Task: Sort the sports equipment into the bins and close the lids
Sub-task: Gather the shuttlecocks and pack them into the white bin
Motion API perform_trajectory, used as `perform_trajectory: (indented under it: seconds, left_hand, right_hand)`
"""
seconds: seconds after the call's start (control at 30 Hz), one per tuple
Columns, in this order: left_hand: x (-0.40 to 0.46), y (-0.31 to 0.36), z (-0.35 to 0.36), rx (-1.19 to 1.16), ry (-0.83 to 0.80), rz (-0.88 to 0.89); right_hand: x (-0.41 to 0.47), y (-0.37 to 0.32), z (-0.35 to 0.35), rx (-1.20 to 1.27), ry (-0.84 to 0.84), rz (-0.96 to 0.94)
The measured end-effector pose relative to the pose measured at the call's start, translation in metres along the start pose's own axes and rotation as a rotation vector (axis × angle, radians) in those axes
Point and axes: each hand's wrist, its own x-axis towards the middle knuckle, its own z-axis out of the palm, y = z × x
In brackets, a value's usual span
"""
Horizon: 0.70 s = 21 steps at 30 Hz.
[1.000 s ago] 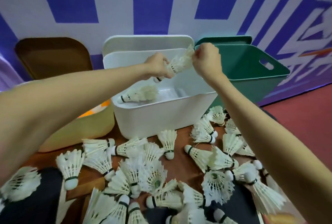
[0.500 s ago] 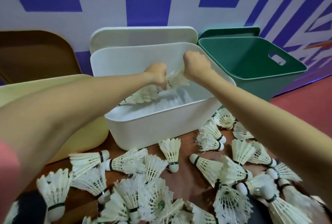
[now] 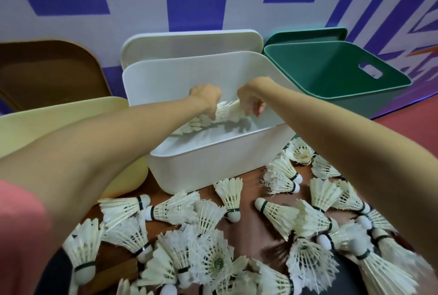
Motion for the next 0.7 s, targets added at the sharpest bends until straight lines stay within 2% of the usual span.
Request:
perform_trajectory:
  seconds: [0.23,0.3,0.4,0.47,0.6,0.7]
  left_hand:
    - [-0.019,0.000,-0.025,0.038,0.032,0.008]
    - [-0.037,0.000,-0.036,0.049,0.056,0.003]
    - [-0.069,-0.003,-0.049,0.021,0.117,-0.013]
    - [-0.097,-0.006,-0.055,-0.096,0.224,-0.009]
    - [-0.165,-0.007,-0.061,-0.463,0.540,-0.007]
    - [-0.219,-0.008,-0.053,-0.541,0.722,-0.034]
  right_hand:
    - [-0.017,0.003,0.004,0.160,0.117,-0.044]
    - [-0.035,0.000,0.006,0.181,0.209,-0.081]
    - [-0.067,-0.008,0.014,0.148,0.431,-0.153]
    - [-0.086,-0.015,0.021,0.202,0.561,-0.221]
    - [-0.132,-0.036,0.045,0.387,0.838,-0.358]
    - [-0.168,-0.056,0.081,0.485,1.040,-0.449]
